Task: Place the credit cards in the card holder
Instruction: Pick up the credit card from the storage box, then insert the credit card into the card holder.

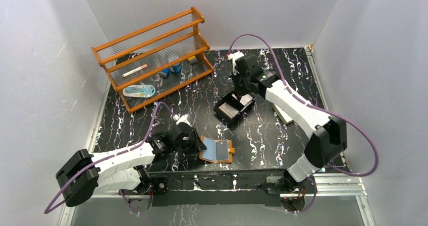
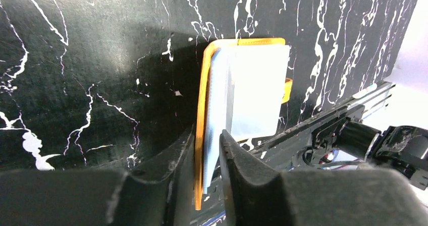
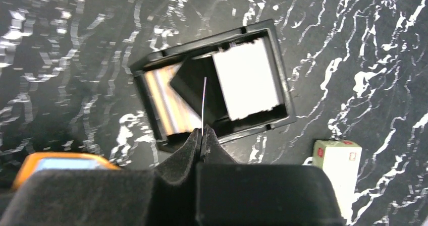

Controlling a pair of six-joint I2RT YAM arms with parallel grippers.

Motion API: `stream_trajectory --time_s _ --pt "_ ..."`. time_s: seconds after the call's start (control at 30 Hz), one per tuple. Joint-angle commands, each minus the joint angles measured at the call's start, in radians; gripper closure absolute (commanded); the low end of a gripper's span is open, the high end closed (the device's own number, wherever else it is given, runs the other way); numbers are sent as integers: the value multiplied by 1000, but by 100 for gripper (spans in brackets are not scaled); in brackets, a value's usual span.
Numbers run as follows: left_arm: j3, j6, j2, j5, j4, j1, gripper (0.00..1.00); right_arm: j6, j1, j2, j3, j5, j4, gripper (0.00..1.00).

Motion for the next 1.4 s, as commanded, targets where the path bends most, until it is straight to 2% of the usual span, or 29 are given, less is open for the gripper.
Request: stream_trajectory --time_s 0.0,0.2,0.4,0.53,0.63,0.9,0.97,1.07,1.13,1.27,1.37 --pt "-5 -9 -28 -5 1 21 75 153 64 -133 -35 -65 -23 100" --pt "-13 5 -46 15 -33 47 71 286 91 -251 -199 -312 107 100" --pt "-36 -6 -44 66 -1 56 72 380 127 -303 -390 -477 214 100" --pt "-43 -15 -62 76 -31 63 68 397 129 -325 -497 -506 257 100" --pt "-81 -40 -80 103 5 65 67 383 129 -315 -544 -530 273 100" --pt "-91 -27 -104 107 -3 71 85 374 107 -249 -618 -545 315 100" --pt "-103 -32 -123 109 9 77 84 374 100 -237 -634 -545 315 100" --pt "-120 -35 -142 120 19 83 77 374 92 -225 -650 -545 315 100" --pt "-121 -27 -146 124 10 85 77 374 87 -219 -666 -545 315 100" --pt "-128 -8 -142 131 14 90 87 374 84 -205 -679 -545 315 100" --pt "-139 8 -128 140 39 99 99 374 83 -193 -690 -545 315 100"
